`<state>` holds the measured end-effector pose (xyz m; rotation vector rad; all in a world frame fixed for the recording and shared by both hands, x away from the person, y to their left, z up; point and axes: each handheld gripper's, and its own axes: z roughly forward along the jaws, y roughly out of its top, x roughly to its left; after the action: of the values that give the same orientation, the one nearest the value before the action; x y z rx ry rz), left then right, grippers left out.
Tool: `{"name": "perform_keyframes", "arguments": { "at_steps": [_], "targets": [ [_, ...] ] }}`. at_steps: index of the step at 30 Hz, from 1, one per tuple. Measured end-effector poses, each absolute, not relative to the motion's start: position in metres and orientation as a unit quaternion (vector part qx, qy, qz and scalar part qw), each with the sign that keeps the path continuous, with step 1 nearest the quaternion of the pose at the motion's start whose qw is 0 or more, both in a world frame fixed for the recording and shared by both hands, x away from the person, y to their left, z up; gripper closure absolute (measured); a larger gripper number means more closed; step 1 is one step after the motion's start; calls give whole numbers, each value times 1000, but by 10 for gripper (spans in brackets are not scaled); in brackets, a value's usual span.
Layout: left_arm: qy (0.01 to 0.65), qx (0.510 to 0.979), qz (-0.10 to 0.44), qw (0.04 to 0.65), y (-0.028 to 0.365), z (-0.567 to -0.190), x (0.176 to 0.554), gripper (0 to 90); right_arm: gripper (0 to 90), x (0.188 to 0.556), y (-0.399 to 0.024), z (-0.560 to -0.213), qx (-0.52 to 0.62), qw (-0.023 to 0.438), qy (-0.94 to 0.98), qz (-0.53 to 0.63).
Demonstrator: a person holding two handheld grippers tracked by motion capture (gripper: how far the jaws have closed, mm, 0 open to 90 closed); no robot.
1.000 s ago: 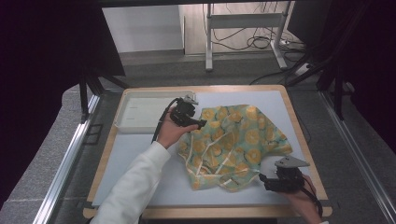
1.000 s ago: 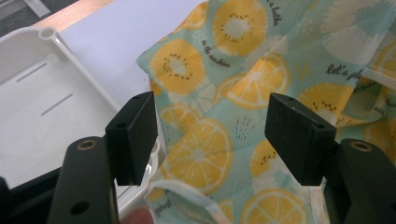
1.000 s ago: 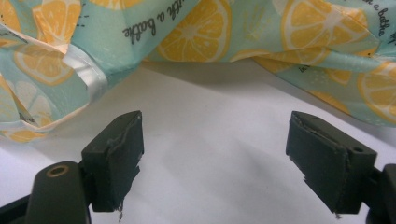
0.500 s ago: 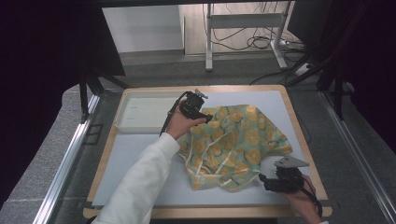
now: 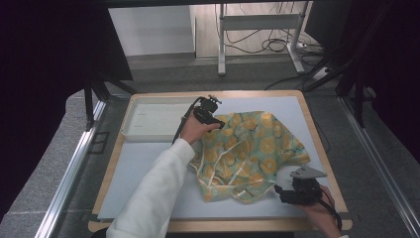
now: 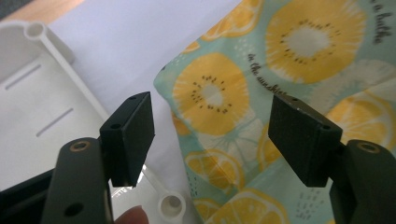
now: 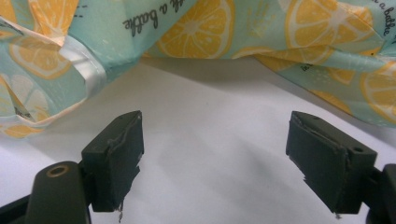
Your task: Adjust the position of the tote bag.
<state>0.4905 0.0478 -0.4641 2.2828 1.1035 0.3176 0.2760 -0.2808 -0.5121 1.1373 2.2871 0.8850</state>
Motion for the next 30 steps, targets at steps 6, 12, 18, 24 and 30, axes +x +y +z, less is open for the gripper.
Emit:
{"name": "perform_keyframes", "arguments": {
  "at_steps": [6, 12, 18, 24, 30],
  "targets": [
    [428, 851, 106, 286, 48, -472, 496, 280, 196, 276, -278, -513, 410, 218, 828, 315],
    [437, 851, 92, 277, 45, -481, 500, 261, 196, 276, -278, -514, 409, 220, 829, 313],
    [442, 854, 75, 265, 41, -492, 505, 254, 196, 276, -278, -514, 408, 221, 830, 310],
    [443, 855, 70, 262, 40, -499, 506, 333, 196, 276, -279, -514, 410, 222, 829, 309],
    [427, 860, 74, 269, 36, -501, 504, 512, 196, 277, -279, -515, 410, 222, 830, 307]
  ]
}}
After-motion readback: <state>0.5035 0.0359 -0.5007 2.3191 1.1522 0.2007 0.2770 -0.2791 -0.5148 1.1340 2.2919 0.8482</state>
